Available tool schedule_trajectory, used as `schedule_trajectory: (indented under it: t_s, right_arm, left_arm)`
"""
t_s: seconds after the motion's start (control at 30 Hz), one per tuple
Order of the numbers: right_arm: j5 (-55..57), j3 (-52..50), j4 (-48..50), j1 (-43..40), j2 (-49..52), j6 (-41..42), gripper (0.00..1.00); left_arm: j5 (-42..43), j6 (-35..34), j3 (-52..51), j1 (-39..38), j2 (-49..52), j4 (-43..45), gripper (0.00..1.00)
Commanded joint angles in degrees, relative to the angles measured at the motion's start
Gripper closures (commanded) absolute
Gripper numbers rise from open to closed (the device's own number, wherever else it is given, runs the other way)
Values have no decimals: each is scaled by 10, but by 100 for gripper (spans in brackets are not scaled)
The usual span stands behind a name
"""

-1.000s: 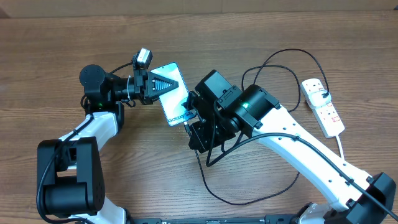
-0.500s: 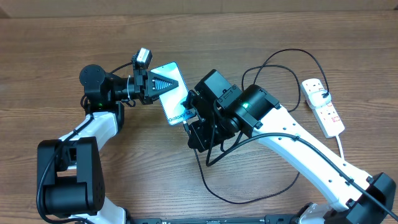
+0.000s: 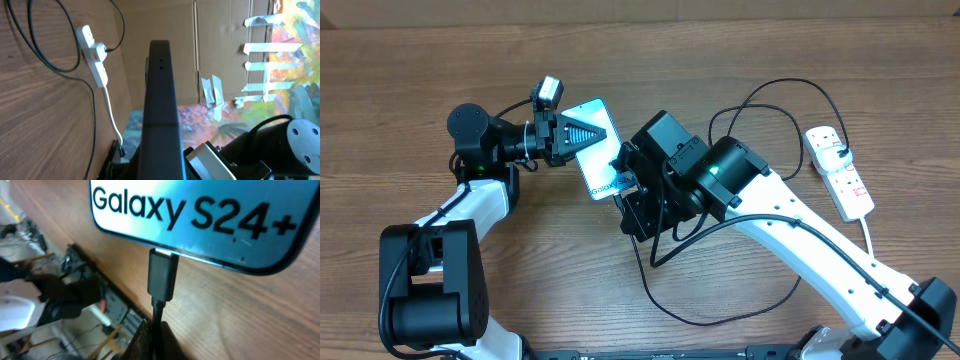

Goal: Plug charger to phone and switch on socket
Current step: 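Push the USB-C plug up into the phone's port with the right gripper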

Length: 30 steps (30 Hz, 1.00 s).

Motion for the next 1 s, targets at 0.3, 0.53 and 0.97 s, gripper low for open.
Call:
schedule_trajectory:
  t_s: [0.3,0.53,0.97]
  right_arm:
    - [75,15,70,-3,0,-3,83]
    - [91,15,95,-3,0,-3,90]
    - [101,15,35,9,0,-1,64]
  left_arm:
    - [31,41,12,-22,-3,4,96]
    - [31,41,12,-23,-3,4,96]
    - [16,41,12,-17,-3,4,96]
